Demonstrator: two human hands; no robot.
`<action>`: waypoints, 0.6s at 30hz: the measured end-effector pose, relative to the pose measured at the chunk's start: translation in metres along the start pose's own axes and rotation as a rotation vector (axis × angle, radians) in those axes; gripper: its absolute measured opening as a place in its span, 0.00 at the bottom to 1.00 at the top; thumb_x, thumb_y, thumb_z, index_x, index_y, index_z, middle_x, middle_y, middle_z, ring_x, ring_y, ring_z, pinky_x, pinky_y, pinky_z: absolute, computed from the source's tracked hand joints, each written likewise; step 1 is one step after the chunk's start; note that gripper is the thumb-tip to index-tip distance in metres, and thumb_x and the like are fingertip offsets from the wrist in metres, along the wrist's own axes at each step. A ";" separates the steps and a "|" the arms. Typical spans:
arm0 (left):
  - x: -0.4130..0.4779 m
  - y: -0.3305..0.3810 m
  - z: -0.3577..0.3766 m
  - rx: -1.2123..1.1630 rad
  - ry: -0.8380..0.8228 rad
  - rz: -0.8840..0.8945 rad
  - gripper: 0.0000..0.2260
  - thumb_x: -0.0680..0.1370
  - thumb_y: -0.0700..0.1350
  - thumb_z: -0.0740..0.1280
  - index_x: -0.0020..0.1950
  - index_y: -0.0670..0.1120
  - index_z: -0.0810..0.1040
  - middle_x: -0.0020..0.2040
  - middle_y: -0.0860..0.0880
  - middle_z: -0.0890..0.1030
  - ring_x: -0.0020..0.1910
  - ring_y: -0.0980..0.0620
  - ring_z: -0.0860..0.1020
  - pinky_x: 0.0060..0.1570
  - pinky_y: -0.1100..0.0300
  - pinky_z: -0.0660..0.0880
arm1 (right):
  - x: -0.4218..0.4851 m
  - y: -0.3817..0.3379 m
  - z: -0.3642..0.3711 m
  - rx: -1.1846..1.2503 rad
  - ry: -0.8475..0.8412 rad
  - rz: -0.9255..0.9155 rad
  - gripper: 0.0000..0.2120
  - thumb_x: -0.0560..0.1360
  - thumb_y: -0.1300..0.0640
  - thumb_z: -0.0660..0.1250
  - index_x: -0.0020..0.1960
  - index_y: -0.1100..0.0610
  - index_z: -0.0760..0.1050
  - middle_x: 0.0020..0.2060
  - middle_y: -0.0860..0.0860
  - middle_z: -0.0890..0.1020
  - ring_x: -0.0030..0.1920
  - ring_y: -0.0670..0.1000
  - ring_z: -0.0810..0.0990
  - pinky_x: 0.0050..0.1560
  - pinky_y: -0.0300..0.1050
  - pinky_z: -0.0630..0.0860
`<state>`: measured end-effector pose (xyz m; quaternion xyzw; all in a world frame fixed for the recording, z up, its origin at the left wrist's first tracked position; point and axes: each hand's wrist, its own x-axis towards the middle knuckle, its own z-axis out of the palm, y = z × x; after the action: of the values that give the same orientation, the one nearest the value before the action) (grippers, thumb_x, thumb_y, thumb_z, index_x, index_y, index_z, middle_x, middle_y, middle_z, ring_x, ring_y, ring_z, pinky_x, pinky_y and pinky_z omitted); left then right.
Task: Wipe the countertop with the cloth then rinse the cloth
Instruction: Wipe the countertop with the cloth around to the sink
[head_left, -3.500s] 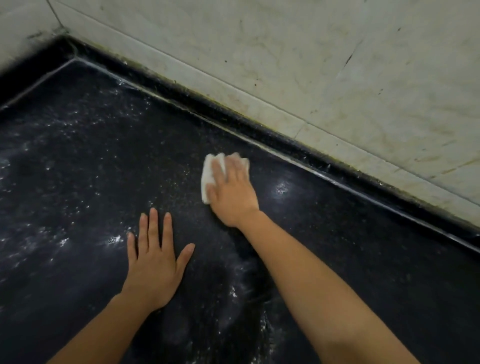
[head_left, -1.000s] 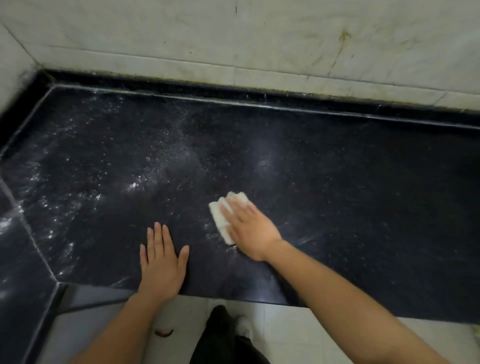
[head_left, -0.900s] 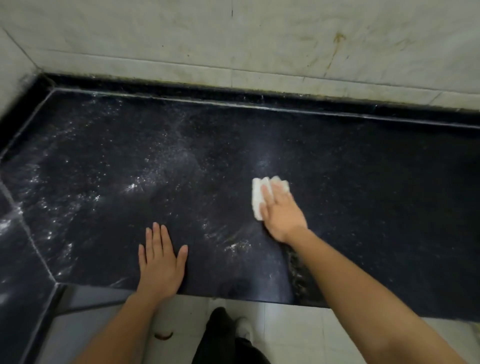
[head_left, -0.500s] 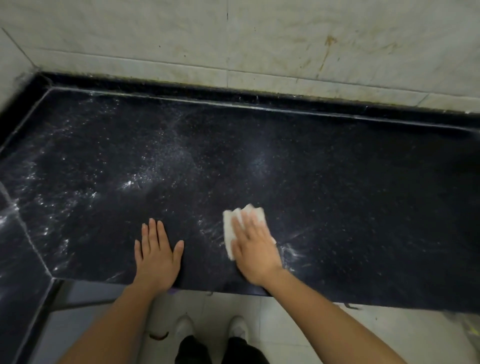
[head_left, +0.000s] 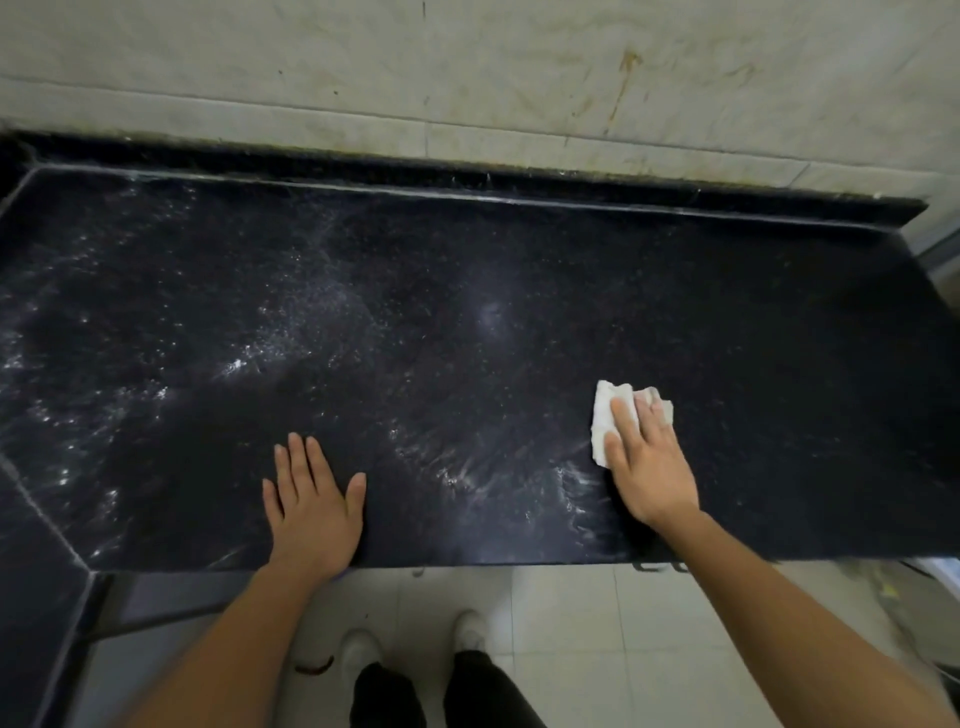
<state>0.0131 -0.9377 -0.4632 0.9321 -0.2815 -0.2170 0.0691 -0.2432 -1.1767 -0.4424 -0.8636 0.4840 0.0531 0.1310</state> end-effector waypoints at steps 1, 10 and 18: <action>0.000 -0.001 0.000 -0.003 -0.001 0.001 0.32 0.80 0.58 0.45 0.76 0.42 0.37 0.77 0.45 0.36 0.75 0.48 0.34 0.72 0.49 0.35 | -0.013 -0.004 0.006 -0.020 0.029 0.008 0.25 0.82 0.50 0.42 0.78 0.55 0.51 0.77 0.56 0.51 0.77 0.56 0.46 0.75 0.46 0.41; 0.003 -0.003 -0.001 -0.014 -0.027 0.014 0.33 0.80 0.58 0.47 0.77 0.41 0.38 0.77 0.44 0.37 0.75 0.47 0.35 0.72 0.48 0.36 | -0.077 -0.153 0.070 -0.038 0.022 -0.333 0.23 0.81 0.49 0.46 0.74 0.54 0.61 0.73 0.59 0.66 0.73 0.60 0.63 0.73 0.58 0.55; 0.004 -0.004 -0.001 -0.013 -0.046 0.016 0.33 0.80 0.59 0.46 0.76 0.41 0.38 0.77 0.44 0.36 0.75 0.47 0.34 0.72 0.47 0.36 | -0.047 -0.064 0.048 -0.119 0.029 -0.285 0.28 0.82 0.45 0.36 0.78 0.54 0.49 0.77 0.57 0.52 0.77 0.60 0.47 0.76 0.53 0.48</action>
<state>0.0186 -0.9367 -0.4643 0.9241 -0.2890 -0.2398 0.0702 -0.2114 -1.0928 -0.4674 -0.9304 0.3545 0.0503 0.0787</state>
